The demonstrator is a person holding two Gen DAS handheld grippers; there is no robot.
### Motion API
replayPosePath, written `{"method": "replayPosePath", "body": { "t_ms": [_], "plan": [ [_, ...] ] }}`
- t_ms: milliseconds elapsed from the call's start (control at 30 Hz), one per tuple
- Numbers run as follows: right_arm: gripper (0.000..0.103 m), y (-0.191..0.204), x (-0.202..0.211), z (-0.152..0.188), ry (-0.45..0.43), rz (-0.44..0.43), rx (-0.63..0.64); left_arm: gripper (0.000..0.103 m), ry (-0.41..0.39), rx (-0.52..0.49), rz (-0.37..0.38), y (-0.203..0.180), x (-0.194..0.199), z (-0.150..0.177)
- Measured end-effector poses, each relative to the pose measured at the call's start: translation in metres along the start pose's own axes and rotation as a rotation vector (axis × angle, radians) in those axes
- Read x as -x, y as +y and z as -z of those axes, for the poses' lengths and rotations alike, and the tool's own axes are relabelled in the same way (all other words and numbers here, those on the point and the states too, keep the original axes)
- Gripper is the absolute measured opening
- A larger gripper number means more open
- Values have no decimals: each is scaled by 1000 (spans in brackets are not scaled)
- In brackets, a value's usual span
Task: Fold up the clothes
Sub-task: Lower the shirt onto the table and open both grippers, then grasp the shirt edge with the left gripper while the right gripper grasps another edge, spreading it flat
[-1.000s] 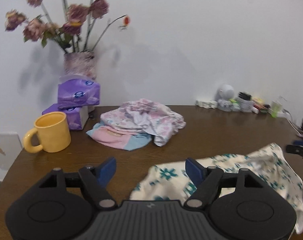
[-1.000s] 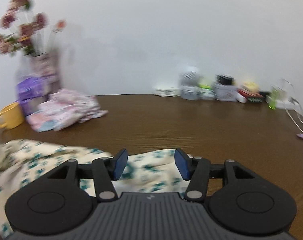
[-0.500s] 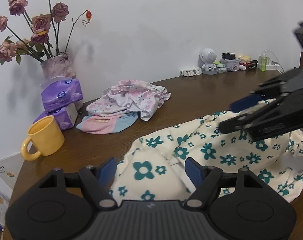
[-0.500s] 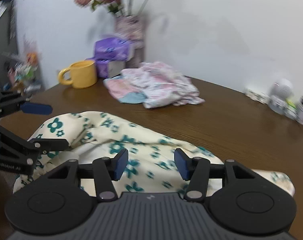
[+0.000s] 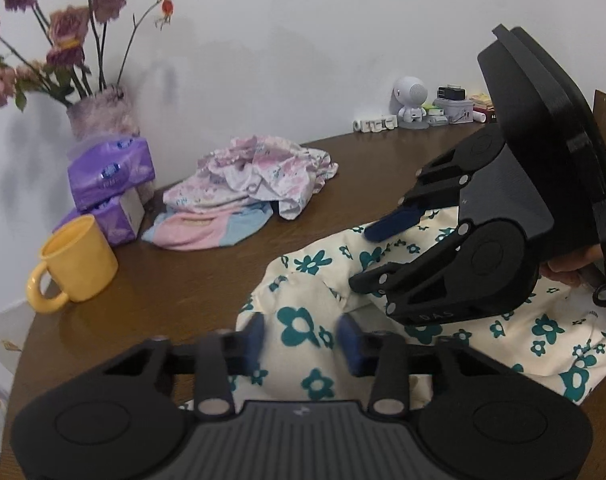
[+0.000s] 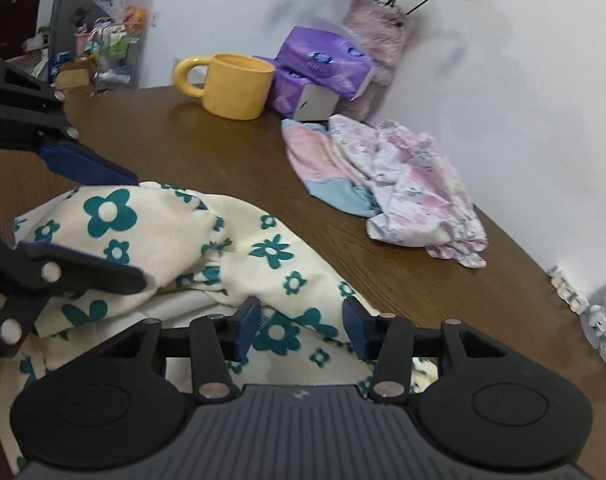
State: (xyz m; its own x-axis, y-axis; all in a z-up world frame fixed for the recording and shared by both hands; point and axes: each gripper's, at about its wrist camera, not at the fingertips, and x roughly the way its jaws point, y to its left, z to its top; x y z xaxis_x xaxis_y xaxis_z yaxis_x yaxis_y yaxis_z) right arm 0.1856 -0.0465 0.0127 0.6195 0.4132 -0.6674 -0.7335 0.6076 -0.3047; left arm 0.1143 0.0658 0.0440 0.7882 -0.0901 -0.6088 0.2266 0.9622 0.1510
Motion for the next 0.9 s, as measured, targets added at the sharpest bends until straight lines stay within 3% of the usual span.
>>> {"method": "replayPosePath", "body": {
  "t_ms": [67,167,500,900],
  "plan": [
    [14,-3,-5,-1,14,-31,-28,12,7,11,11,6,-3,-2],
    [1,-14,-7,-1,14,-73,-115,5,15,33,27,20,-8,-7],
    [1,-46,-3,-27,-50,-84,-287,3,-8,137,26,73,-20,-34],
    [1,-61,-52,-53,4,-45,-354,3,48,288,22,120,-74,-26]
  ]
}}
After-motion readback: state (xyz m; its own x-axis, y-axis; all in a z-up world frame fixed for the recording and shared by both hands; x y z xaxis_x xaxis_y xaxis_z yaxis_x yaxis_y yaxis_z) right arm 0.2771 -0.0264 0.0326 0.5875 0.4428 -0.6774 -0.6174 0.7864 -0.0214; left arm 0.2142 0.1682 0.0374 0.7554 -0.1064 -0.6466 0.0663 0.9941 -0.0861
